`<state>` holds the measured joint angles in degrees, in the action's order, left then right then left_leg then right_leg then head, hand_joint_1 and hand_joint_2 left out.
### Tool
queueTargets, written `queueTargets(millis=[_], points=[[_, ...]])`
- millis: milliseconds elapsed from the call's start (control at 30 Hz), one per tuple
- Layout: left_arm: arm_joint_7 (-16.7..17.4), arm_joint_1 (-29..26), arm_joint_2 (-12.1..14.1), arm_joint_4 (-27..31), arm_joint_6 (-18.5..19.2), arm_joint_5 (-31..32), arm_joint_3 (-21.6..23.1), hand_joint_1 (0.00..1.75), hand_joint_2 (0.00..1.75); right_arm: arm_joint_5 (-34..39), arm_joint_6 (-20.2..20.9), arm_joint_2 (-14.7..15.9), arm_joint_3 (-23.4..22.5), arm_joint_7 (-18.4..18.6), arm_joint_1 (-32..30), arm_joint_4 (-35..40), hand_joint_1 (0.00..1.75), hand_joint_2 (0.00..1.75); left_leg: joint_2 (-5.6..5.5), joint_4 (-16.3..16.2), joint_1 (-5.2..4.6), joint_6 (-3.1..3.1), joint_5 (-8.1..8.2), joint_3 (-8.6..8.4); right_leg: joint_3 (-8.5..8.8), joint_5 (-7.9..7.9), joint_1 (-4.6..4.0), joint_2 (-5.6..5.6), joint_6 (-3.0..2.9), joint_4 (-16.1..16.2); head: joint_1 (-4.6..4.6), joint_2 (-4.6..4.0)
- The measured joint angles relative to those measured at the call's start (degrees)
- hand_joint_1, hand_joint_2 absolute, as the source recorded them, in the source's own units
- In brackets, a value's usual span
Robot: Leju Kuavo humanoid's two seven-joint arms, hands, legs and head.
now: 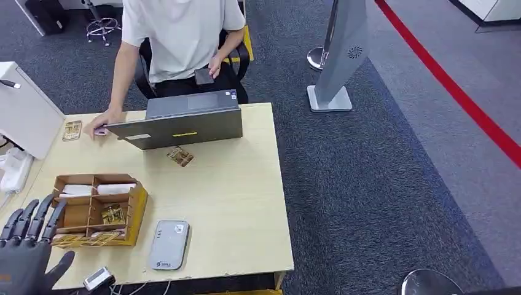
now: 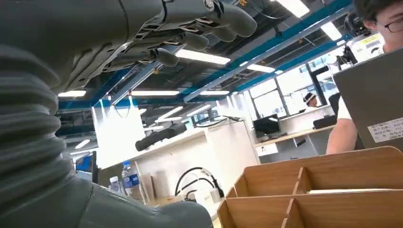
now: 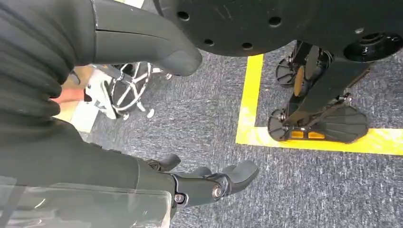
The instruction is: Pass the card to the sensor for recognition and then transmit it.
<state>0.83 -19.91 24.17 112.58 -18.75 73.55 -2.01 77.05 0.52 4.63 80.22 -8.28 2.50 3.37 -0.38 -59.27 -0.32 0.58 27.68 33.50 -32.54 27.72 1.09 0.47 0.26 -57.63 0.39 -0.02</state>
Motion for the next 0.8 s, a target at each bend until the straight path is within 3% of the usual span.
queueTargets(millis=[267,533,800], points=[[-0.1,-1.3,-0.4,0.6,0.5,-0.8,0.0,0.0,1.75,0.1,0.0,-0.1,0.0,-0.3,0.0,-0.4,0.0,1.75,0.0,0.0,0.01,0.0,0.0,-0.01,0.01,0.0,0.0,0.0,0.0,0.0,0.0,0.0],[1.2,-1.1,-0.8,-0.5,4.5,-1.8,0.0,0.0,1.75,0.0,0.3,-0.1,0.0,-0.2,0.0,-0.8,0.0,1.75,0.0,0.0,0.0,0.0,0.0,-0.01,0.0,0.0,0.0,0.0,0.0,0.0,0.0,0.0],[1.9,1.8,-1.4,-7.5,6.6,-2.0,0.0,0.0,1.75,-0.3,0.1,-0.1,0.1,0.4,0.2,-0.8,0.0,1.75,-0.01,0.0,0.0,0.0,-0.01,-0.01,0.01,-0.01,-0.01,-0.02,0.0,0.0,0.0,0.02]])
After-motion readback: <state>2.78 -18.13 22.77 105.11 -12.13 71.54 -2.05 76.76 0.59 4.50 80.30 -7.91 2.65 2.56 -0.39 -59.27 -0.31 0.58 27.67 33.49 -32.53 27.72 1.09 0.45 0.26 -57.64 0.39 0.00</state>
